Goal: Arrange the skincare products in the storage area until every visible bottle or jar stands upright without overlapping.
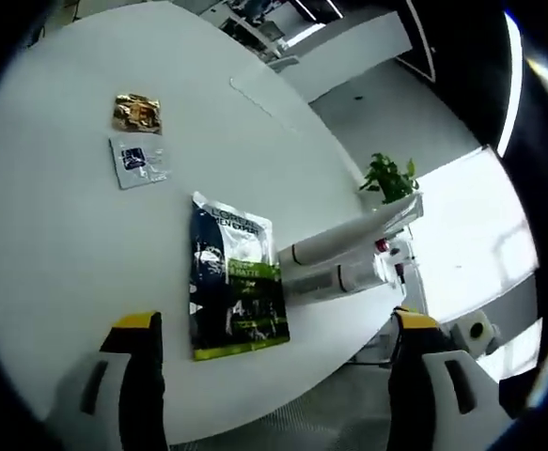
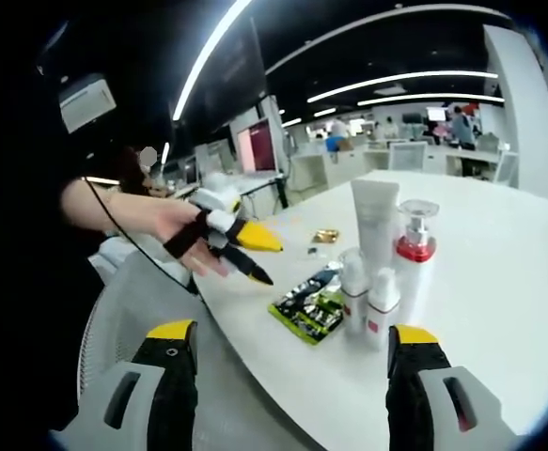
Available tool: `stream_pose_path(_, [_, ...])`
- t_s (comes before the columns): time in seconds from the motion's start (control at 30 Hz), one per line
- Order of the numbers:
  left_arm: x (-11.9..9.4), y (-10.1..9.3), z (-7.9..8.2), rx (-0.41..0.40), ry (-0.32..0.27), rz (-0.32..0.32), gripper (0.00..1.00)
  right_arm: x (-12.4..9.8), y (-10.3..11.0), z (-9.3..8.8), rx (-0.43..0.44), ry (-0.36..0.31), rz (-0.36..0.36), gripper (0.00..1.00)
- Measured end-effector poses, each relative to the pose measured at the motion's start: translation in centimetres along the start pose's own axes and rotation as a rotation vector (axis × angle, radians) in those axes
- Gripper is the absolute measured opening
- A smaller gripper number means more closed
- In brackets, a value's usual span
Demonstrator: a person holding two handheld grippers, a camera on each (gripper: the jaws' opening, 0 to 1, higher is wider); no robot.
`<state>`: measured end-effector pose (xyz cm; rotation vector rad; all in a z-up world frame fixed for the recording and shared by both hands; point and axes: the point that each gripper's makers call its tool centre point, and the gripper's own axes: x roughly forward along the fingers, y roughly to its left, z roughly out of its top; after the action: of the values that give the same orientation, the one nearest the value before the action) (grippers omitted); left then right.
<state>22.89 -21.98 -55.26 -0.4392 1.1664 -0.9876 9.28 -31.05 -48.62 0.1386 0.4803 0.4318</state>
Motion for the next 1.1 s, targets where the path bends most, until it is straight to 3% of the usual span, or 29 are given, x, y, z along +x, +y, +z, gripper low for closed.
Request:
stream_pose_path(0.13, [-1.2, 1.0, 0.1, 0.086, -0.039, 0.063, 0.94, 0.0, -0.1, -0.1, 0.001, -0.001, 0.002, 0.87])
stream_pose_path(0.4, [-3.4, 1.4, -0.6, 0.140, -0.085, 0.115, 0.95, -0.1, -0.2, -0.1, 0.001, -0.008, 0.009, 0.87])
stream_pose_path(0.53, [-5.0, 1.1, -0.6, 0.175, -0.121, 0.125, 0.95, -0.1, -0.2, -0.1, 0.002, -0.008, 0.014, 0.87])
stream_pose_path(0.63, [-6.2, 0.5, 0.0, 0.209, -0.200, 0.140, 0.95, -0.1, -0.2, -0.1, 0.003, -0.008, 0.014, 0.87])
stream_pose_path(0.77, [-7.3, 0.1, 0.3, 0.270, -0.242, 0.143, 0.95, -0.1, -0.2, -0.1, 0.003, -0.010, 0.014, 0.87])
stream_pose_path(0.83, [-7.9, -0.8, 0.5, 0.349, -0.274, 0.123, 0.94, -0.1, -0.1, -0.1, 0.001, -0.010, 0.014, 0.87])
stream_pose_path(0.97, [-8.8, -2.0, 1.0, 0.384, -0.326, 0.100, 0.94, -0.1, -0.1, 0.0, 0.002, -0.011, 0.011, 0.87])
stream_pose_path(1.1, [-9.0, -2.3, 0.7, 0.467, -0.298, 0.121, 0.95, -0.1, -0.1, 0.1, 0.006, -0.013, 0.007, 0.87])
